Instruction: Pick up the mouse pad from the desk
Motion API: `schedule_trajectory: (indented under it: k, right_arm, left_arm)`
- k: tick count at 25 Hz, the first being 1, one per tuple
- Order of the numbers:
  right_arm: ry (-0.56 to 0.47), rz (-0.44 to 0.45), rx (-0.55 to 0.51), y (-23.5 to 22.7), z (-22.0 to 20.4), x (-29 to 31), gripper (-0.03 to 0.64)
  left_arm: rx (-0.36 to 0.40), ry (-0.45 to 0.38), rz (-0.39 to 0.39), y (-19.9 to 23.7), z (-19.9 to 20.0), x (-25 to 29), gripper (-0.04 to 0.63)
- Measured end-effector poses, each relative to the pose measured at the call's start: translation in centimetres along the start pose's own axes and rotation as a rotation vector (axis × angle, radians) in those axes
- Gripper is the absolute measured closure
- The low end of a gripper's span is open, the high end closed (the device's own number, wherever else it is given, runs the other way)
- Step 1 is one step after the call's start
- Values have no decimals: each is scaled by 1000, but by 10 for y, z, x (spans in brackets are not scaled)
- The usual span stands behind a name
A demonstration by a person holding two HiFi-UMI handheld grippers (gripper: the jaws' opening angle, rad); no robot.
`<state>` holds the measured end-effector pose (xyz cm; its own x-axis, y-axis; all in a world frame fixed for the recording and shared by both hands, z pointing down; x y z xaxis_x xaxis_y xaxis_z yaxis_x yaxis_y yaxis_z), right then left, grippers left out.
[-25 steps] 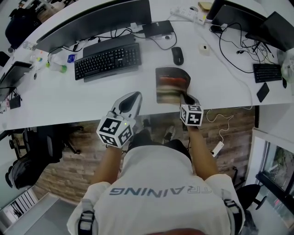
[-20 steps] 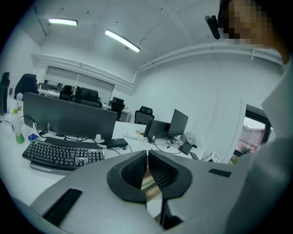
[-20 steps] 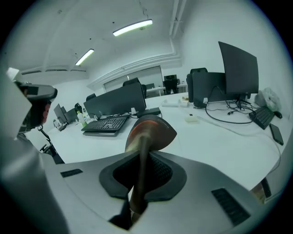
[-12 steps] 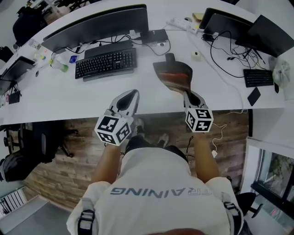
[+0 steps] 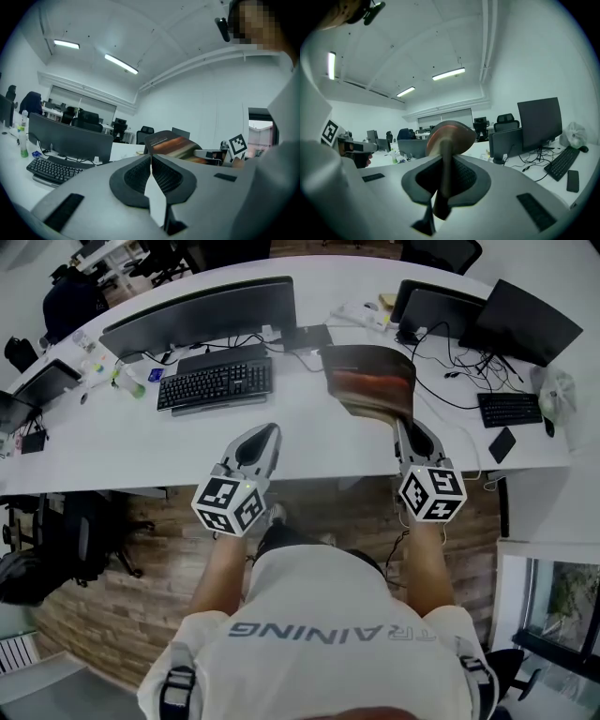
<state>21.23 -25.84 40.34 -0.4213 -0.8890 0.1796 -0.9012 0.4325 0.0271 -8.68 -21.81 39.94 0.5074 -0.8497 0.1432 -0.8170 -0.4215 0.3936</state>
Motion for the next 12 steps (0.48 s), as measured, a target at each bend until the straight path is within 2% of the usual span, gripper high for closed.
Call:
schedule_trajectory:
  k: [7, 12]
  right_arm:
    - [-132, -35, -41, -8, 56, -46, 569]
    - [-163, -56, -63, -7, 69, -58, 569]
  left_arm:
    - [42, -43, -48, -29, 12, -6, 558]
    - [56, -69, -69, -36, 18, -9, 558]
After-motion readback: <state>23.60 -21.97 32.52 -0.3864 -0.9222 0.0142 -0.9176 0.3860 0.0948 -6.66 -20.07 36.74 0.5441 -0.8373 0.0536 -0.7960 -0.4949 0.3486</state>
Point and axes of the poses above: the fingertips, and each gripper's own axes: x forward along the fingers, y to its left, z out of its top, the point moved 7 cm from there along -x, backward along the fingers, and after that the axes turned 9 degrees about -x, right-handed, at the moved point
